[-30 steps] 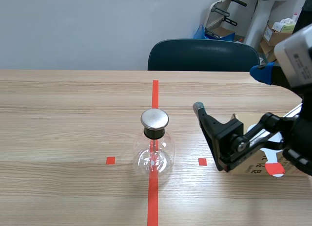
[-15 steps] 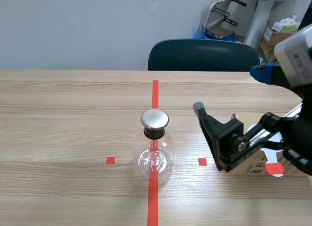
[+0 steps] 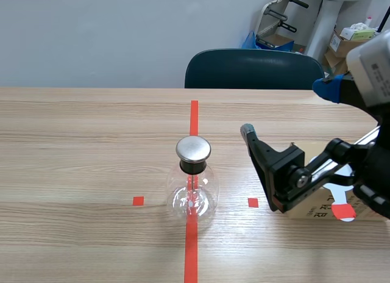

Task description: Do the electroscope experiment

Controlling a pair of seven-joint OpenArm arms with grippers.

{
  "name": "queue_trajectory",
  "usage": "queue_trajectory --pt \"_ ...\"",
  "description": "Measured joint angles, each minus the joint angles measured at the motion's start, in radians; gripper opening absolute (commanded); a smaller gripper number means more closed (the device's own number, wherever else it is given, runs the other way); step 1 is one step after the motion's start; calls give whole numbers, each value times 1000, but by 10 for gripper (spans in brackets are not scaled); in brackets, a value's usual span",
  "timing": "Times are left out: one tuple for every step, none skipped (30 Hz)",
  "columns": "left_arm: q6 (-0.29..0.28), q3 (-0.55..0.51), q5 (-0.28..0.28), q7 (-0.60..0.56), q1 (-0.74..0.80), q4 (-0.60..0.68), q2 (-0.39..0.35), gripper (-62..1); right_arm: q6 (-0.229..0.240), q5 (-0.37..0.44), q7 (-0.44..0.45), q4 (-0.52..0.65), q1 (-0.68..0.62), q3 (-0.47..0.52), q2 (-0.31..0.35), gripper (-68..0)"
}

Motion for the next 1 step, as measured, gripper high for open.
queue_trajectory --pt "0 0 0 0 0 0 0 -217 0 0 0 0 0 0 0 4"
